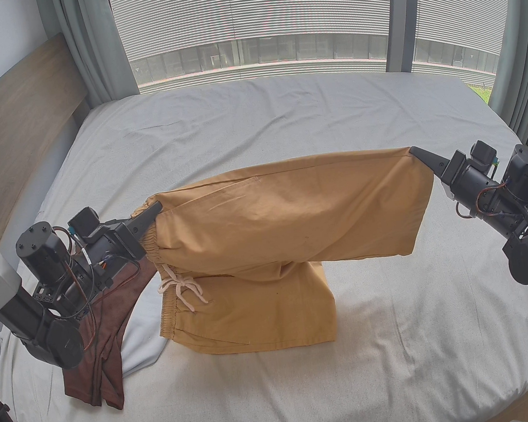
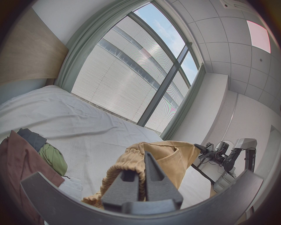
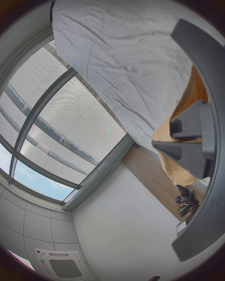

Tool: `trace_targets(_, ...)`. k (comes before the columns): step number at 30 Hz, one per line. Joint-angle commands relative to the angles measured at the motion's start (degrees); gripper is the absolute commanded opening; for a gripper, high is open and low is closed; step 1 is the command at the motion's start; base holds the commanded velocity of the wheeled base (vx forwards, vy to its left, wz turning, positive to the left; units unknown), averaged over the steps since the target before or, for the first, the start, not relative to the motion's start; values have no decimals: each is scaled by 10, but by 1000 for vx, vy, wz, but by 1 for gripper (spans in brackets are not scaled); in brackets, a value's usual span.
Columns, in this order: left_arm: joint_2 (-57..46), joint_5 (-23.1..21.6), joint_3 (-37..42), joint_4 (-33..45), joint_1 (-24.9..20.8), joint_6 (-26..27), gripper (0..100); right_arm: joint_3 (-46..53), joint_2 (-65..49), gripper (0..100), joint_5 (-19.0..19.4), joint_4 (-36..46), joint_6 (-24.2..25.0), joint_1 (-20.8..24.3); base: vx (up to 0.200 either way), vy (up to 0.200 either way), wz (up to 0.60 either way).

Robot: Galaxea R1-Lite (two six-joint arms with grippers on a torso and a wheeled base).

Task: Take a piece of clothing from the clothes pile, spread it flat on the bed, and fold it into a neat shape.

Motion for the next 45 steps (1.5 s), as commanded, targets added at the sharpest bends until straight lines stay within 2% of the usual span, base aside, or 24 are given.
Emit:
trace_targets(1, 1, 1, -7, 0, -1, 0, 0, 2, 2, 0, 0, 0, -1, -1, 0, 0, 0)
trace_targets(4, 2, 17, -25, 0, -6, -2, 0, 9, 1, 0, 0, 0, -2, -1, 0, 0, 0)
trace_targets(8, 14, 48, -46, 0, -14, -6, 0, 13, 5, 0, 0, 0, -29, -1, 0, 0, 0)
trace_targets(11, 29, 54, -58, 0, -14, -2, 0, 5, 22, 0, 0, 0, -33, -1, 0, 0, 0)
trace_targets(26, 126, 115, -174, 0, -24, -6, 0, -141, 140, 0, -1, 55, -38, -2, 0, 0, 0)
trace_targets(36, 177, 122, -225, 0, -24, -7, 0, -213, 187, 0, 0, 63, -38, -8, 0, 0, 0)
trace_targets(45, 222, 156, -308, 1, -20, -11, 0, -279, 228, 0, 5, 74, -38, -17, 0, 0, 0)
